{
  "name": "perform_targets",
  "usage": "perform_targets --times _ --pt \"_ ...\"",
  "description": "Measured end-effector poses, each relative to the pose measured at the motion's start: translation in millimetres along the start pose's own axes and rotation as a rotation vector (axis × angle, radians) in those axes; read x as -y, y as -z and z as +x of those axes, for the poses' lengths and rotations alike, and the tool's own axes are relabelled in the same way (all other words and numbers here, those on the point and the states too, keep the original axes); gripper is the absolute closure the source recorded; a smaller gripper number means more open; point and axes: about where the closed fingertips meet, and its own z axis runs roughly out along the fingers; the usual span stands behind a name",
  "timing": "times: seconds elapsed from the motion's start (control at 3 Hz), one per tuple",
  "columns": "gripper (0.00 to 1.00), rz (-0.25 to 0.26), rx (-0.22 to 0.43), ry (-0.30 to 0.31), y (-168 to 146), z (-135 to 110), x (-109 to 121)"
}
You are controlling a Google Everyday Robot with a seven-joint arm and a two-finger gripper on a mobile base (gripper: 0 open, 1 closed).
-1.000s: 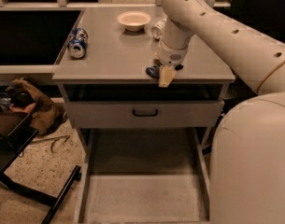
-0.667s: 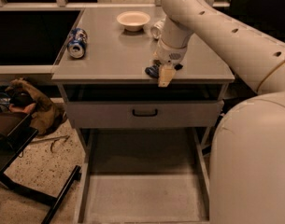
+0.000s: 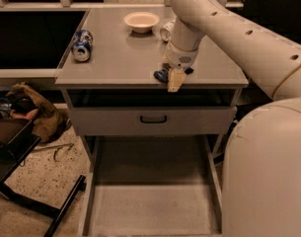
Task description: Place rxbar blueberry into middle drawer
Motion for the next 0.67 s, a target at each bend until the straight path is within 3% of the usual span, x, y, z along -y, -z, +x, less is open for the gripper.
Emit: perform_targets --times 0.67 --pt "0.35 0.000 0.000 0.000 -0.1 0.0 0.0"
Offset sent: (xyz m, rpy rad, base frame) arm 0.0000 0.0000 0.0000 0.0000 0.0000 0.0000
